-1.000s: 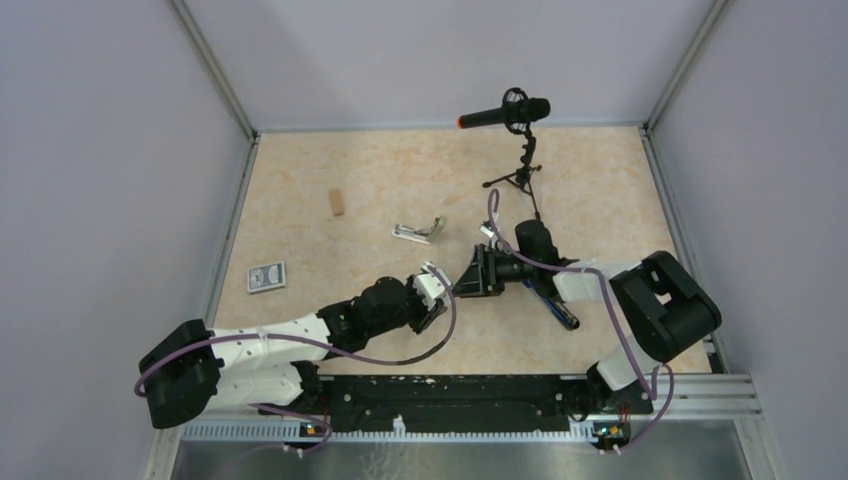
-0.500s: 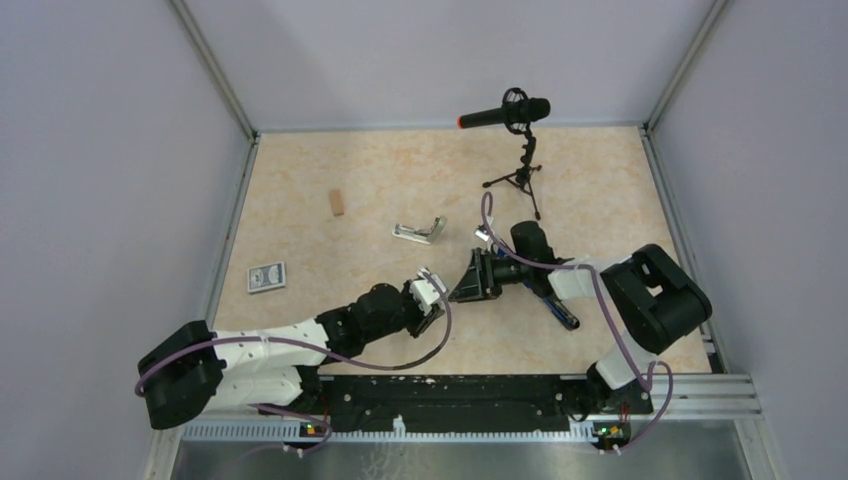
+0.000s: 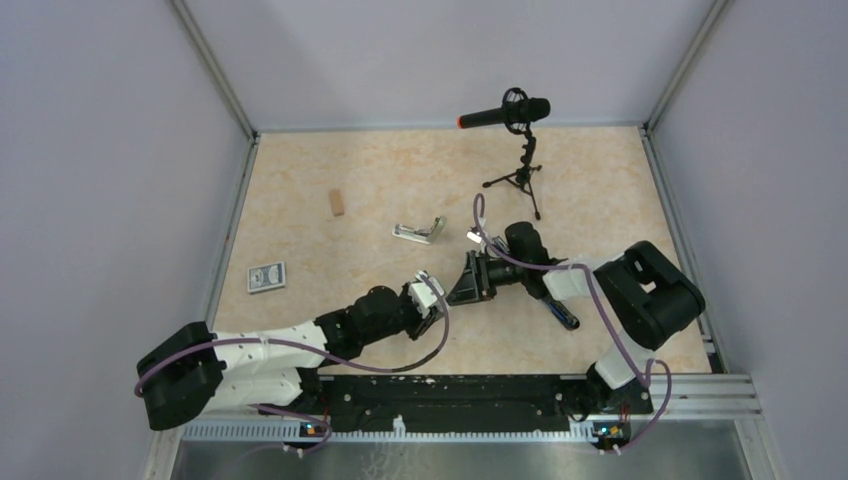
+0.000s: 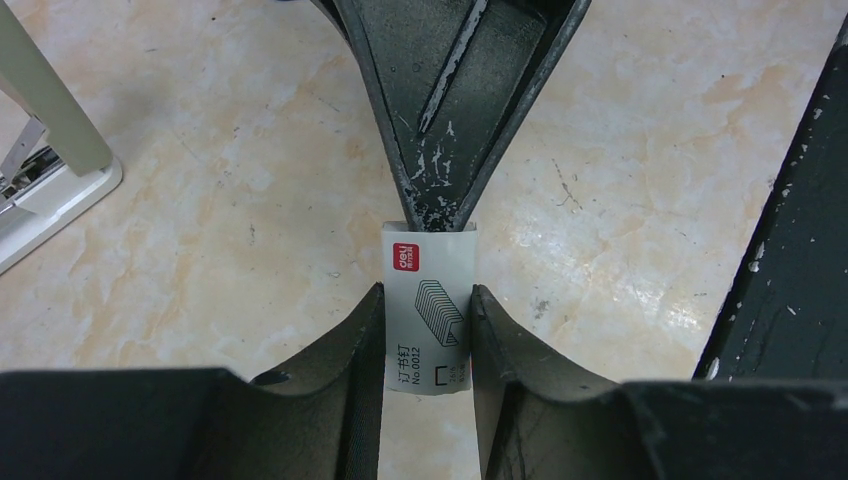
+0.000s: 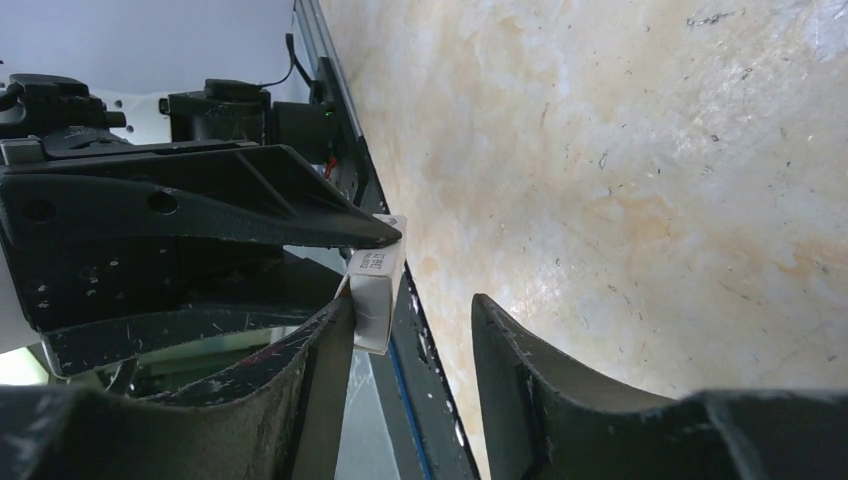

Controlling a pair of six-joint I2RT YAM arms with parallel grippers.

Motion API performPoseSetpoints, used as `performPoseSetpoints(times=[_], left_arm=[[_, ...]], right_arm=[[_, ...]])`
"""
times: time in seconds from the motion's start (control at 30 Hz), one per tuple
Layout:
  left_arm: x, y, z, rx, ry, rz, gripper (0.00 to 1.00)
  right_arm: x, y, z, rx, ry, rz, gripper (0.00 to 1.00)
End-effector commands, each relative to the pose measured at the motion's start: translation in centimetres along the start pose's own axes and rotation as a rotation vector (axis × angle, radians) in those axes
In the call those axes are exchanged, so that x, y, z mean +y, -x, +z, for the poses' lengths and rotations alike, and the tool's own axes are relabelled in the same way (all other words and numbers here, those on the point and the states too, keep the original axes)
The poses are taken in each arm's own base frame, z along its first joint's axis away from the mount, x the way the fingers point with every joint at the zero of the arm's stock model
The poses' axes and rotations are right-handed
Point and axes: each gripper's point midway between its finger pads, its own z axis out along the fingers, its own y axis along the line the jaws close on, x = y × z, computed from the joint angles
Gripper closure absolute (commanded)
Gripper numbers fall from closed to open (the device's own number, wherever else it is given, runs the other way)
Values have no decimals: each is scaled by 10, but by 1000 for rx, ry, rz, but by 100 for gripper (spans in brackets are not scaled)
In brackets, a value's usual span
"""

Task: Load the staples into the stapler

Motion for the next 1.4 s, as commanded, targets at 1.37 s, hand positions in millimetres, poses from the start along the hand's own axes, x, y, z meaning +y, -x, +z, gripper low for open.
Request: performPoseSetpoints(times=[1.37], left_arm=[[0, 63, -12, -272, -2, 31, 60]], right_arm=[[39, 34, -25, -94, 25, -92, 56]])
